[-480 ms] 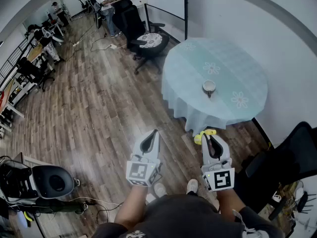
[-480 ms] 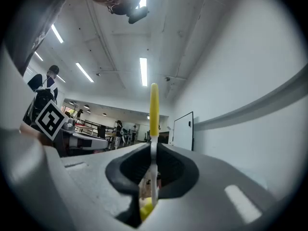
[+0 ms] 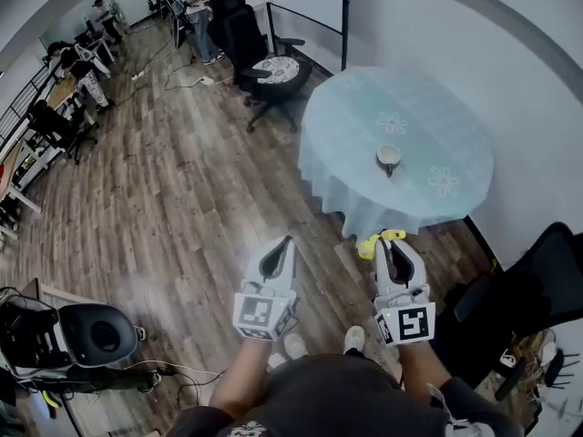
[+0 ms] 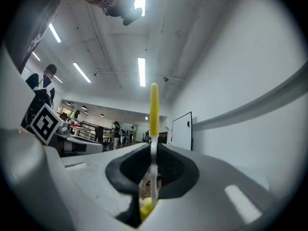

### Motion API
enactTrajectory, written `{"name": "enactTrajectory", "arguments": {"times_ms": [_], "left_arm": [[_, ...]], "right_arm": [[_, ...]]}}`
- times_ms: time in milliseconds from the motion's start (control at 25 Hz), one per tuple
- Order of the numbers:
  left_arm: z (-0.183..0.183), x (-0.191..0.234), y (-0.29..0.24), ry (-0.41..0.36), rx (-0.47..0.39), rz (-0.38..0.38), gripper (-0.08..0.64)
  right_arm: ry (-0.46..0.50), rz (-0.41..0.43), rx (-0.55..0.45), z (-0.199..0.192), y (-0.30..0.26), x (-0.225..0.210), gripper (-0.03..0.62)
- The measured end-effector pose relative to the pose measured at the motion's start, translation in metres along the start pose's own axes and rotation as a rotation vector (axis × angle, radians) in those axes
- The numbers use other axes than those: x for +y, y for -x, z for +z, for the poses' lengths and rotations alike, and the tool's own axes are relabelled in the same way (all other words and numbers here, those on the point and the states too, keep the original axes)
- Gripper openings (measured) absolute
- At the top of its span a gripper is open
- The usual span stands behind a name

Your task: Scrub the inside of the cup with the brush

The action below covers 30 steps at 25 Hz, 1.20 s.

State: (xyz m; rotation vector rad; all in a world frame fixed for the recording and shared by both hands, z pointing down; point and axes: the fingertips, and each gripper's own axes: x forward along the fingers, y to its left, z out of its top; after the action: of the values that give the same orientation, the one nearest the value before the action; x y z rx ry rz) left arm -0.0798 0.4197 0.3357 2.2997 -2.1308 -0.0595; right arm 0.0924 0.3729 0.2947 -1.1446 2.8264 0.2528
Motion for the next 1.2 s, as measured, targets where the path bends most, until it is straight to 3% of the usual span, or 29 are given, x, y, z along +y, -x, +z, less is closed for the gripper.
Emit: {"name": "enactTrajectory", "arguments": {"times_ms": [360, 640, 1000, 1200], "left_arm": [[-0.006, 0.050, 0.009, -0.056, 0.008, -0.006, -0.003], [-0.003, 0.072, 0.008, -0.074, 0.000, -0.062, -0.003], [-0.005, 0.074, 0.000, -0.052, -0.010, -0.088, -0.002], [-0.006, 0.064, -0.024, -0.047, 0.003, -0.093, -0.003]], "right_arm": [[-0.060, -0.076, -0.004, -0.002, -0.024, 0.028, 0.038], [-0.044, -0.117, -0.004, 0.001, -0.035, 0.042, 0.038], [-0.024, -0.132, 0.000, 0.004, -0.042, 0.045, 0.038], [-0.032, -0.128, -0.011, 0.009, -0.050, 0.020, 0.038]]}}
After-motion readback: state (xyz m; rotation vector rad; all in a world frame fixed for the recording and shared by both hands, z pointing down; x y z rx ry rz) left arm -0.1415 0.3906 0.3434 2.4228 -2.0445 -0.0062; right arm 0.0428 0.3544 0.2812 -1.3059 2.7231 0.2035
